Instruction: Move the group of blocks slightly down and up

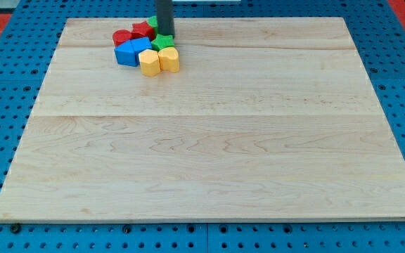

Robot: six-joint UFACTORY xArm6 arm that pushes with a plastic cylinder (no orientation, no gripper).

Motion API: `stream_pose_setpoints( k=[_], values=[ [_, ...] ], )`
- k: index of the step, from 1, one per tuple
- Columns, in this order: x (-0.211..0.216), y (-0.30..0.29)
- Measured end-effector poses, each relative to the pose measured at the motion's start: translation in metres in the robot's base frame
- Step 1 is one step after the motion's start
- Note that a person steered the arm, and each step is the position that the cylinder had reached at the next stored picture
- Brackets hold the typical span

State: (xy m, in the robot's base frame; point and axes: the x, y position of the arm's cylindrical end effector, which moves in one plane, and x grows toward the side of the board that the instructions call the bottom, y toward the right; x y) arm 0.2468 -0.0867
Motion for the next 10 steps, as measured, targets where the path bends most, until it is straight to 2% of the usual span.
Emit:
stream_pose_setpoints(
  k=[1,2,3,5,8,10],
  values=[
    [0.000,0.048],
    [-0.032,0.074],
    [-0.054,0.042],
    [-0.054,-0.068],
    [-0.053,-0.085],
    [-0.009,-0.097]
  ],
)
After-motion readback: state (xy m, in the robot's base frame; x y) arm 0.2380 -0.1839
